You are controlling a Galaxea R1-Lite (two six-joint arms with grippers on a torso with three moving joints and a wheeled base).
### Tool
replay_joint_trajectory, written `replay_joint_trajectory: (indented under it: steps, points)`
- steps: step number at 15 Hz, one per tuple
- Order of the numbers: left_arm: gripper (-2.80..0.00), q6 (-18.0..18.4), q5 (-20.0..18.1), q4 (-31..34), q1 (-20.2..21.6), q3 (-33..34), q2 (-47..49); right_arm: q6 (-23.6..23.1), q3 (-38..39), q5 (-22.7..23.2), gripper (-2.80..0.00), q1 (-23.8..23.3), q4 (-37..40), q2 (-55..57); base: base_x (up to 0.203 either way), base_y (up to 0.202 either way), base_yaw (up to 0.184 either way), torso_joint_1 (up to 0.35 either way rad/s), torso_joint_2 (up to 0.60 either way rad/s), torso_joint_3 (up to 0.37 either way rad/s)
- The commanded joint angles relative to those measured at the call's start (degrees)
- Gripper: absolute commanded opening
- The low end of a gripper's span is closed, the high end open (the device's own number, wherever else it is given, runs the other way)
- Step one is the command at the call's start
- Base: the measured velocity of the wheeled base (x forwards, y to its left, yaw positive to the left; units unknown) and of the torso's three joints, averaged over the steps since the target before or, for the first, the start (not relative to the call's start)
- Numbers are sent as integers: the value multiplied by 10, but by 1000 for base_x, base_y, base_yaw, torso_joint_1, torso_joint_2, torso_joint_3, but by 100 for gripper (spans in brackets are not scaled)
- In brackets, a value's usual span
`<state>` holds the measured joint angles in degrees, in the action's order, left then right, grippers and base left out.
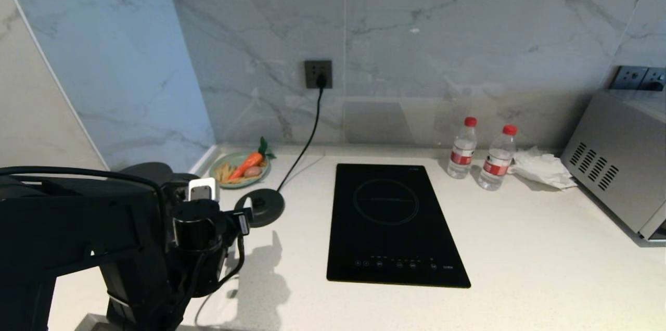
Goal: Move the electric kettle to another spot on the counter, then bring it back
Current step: Grab the kettle
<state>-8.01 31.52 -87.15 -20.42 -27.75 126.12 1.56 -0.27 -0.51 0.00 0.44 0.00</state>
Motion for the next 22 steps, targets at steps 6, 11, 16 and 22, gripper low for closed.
replay_joint_trajectory:
  steps: [6, 11, 16, 22]
  points:
    - [0, -2, -2, -5, 14, 29, -19, 0, 0, 0, -280, 0, 0, 1, 0, 0, 0, 0, 0, 0]
    - [0, 5, -2, -5, 16, -23, 12, 0, 0, 1, -280, 0, 0, 1, 0, 0, 0, 0, 0, 0]
    - [0, 27, -1, -5, 31, -73, 37, 0, 0, 1, -280, 0, 0, 1, 0, 0, 0, 0, 0, 0]
    - [0, 39, -1, -5, 58, -126, 49, 0, 0, 1, -280, 0, 0, 1, 0, 0, 0, 0, 0, 0]
